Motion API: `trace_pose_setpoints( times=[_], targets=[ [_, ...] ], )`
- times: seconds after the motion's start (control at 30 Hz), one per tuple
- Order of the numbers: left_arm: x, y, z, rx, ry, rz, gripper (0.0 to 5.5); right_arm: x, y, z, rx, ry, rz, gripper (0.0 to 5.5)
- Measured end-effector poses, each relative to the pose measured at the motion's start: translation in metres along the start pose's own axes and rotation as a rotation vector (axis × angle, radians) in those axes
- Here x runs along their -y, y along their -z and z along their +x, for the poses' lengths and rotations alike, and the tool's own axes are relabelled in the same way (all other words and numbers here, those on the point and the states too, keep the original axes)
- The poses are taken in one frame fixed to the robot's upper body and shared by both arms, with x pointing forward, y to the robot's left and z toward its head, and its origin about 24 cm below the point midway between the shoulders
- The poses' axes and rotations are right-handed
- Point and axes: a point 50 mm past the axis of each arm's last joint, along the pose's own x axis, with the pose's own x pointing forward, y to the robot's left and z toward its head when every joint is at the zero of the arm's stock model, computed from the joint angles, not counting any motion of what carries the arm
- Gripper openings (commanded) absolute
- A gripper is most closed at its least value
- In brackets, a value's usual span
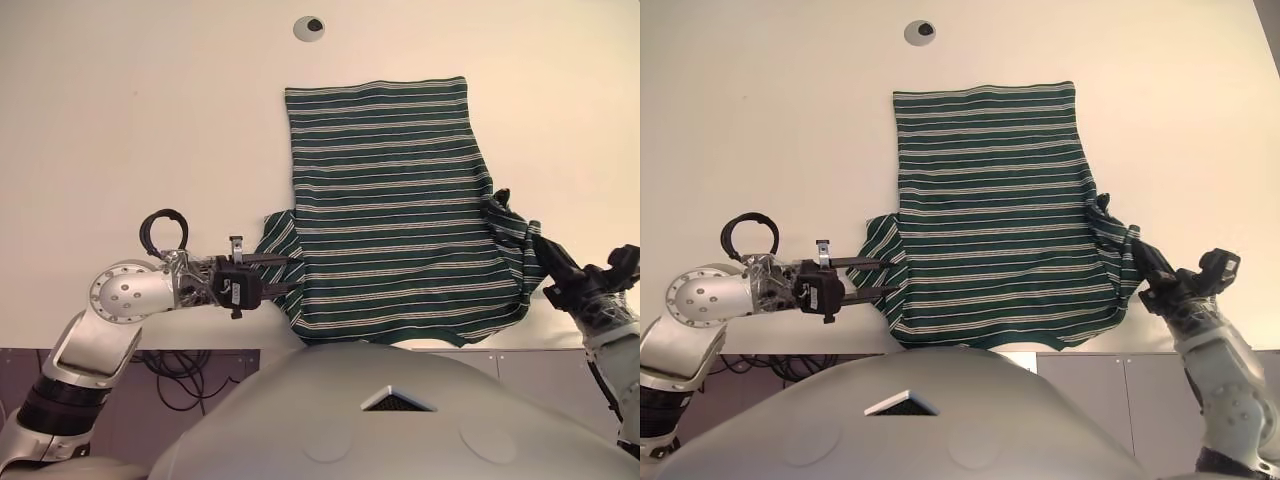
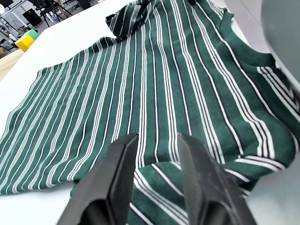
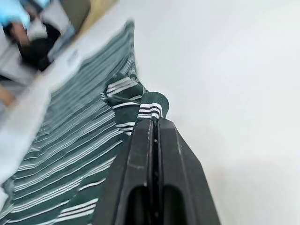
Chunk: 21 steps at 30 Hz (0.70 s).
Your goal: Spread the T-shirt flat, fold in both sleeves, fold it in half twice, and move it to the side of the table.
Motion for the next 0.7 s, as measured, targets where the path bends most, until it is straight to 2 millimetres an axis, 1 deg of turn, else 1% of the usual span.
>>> trace_pose_setpoints(
  times=[0.13,0.2,0.27,0.4,0.47,0.53,0.6,0.63,0.7],
  targets=[
    [-0.002,-0.002,-0.001,0.005,-0.007,0.005,1.48,-0.002,0.003,-0.004,0.018,-0.001,0.137,0.01],
    [-0.002,-0.002,-0.002,0.008,-0.007,0.005,1.48,-0.002,0.003,-0.006,0.017,0.01,0.167,0.4],
    [-0.002,-0.002,-0.002,0.011,-0.007,0.004,1.48,0.0,-0.001,-0.009,0.038,0.035,0.189,0.78],
    [-0.003,-0.003,-0.001,0.012,-0.006,0.008,1.48,0.001,-0.003,-0.01,0.046,0.058,0.204,1.57],
    [-0.003,-0.003,-0.001,0.012,-0.005,0.01,1.48,0.007,-0.011,-0.014,0.076,0.122,0.151,1.91],
    [-0.004,-0.003,-0.001,0.013,-0.004,0.013,1.48,0.014,-0.023,-0.02,0.126,0.205,0.054,1.91],
    [-0.004,-0.004,0.0,0.016,-0.004,0.017,1.48,0.018,-0.036,-0.023,0.154,0.281,-0.102,1.91],
    [-0.005,-0.004,0.001,0.024,-0.004,0.018,1.48,0.021,-0.044,-0.024,0.173,0.34,-0.225,1.91],
    [-0.008,-0.006,0.006,0.043,-0.022,0.034,1.48,0.016,-0.058,-0.02,0.243,0.377,-0.425,1.91]
  ],
)
